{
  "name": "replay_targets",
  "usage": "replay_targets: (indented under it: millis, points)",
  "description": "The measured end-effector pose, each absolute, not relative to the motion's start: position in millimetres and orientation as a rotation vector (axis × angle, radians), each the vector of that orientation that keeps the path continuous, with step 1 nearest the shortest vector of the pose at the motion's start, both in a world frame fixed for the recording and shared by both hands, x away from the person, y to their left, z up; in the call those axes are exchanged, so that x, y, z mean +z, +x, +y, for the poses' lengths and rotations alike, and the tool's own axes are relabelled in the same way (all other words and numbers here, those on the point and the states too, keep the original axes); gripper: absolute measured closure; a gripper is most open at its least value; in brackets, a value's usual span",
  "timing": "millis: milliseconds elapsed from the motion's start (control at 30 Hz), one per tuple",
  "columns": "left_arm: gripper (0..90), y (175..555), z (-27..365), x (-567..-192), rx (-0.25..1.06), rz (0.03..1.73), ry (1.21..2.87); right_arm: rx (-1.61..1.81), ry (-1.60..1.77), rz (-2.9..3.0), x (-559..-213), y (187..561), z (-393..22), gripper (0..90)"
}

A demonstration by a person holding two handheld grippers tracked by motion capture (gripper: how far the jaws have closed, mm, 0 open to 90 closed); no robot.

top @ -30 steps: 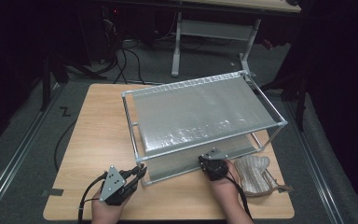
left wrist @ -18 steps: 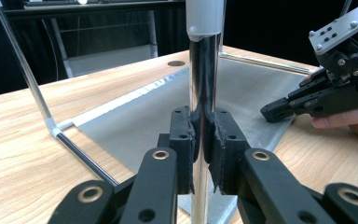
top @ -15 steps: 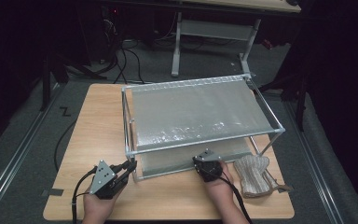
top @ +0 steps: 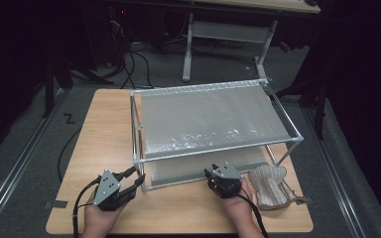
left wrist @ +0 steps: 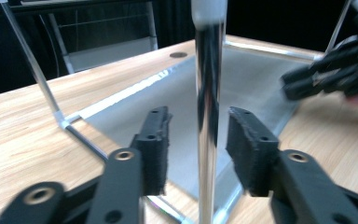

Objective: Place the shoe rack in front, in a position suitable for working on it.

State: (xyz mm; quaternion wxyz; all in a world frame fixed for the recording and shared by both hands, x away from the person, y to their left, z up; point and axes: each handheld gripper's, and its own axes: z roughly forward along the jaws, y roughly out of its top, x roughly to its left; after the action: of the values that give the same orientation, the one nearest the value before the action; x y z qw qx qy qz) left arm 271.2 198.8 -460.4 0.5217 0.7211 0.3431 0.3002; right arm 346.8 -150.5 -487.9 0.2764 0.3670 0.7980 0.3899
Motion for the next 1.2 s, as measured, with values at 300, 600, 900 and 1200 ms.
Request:
replay_targets:
  millis: [300, 600, 900, 1200]
  points:
    - [47.1, 273, 207, -477, 0.684, 0.855, 1.783, 1.089, 1.087, 2.042, -468, 310, -191, 45.6]
    - [42.6, 283, 207, -483, 0.639, 0.86, 1.812, 1.039, 1.246, 1.897, -456, 276, -254, 28.8]
    - [37.5, 283, 210, -485, 0.59, 0.848, 1.802, 0.925, 1.389, 1.854, -464, 273, -301, 12.0]
    - [32.9, 285, 208, -487, 0.552, 0.855, 1.841, 0.828, 1.524, 1.935, -489, 295, -318, 11.1]
